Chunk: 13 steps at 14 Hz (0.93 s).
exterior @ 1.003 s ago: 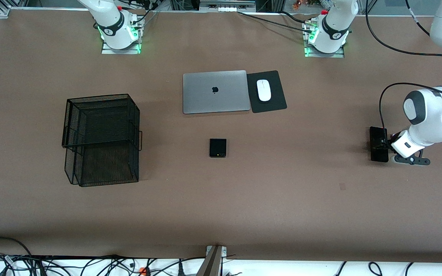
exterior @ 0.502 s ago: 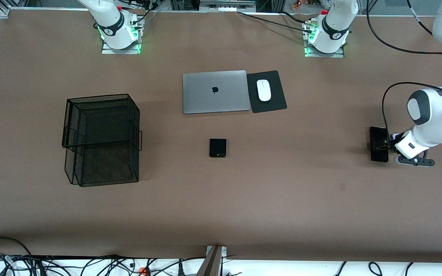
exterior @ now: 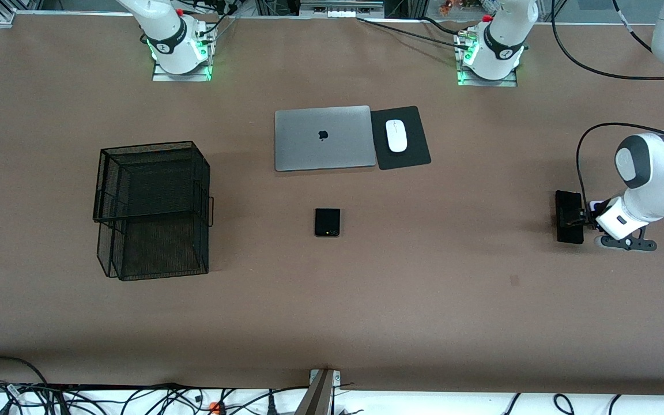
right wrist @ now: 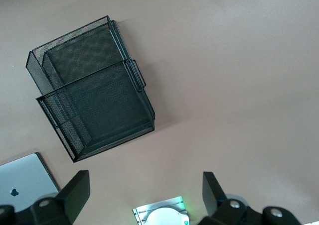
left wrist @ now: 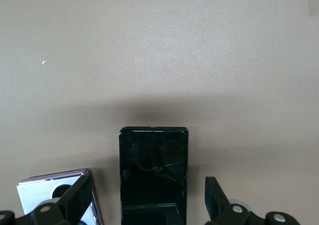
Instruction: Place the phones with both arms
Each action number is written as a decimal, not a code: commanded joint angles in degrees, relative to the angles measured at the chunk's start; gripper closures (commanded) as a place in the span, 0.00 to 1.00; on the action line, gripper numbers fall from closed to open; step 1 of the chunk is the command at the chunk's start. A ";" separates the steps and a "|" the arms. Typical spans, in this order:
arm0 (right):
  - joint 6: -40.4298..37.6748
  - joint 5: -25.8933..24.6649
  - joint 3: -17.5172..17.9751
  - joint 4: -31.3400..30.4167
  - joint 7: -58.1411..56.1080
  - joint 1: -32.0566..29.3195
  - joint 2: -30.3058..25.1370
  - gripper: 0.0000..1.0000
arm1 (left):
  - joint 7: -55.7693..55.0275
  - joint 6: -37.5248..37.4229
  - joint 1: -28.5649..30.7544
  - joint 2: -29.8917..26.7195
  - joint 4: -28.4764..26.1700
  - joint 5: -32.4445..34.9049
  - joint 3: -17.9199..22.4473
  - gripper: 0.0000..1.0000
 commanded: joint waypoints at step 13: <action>-0.88 0.67 0.02 0.76 -0.32 -0.18 0.02 0.00 | -0.25 -3.74 -1.00 -0.84 2.08 -0.48 -0.26 0.00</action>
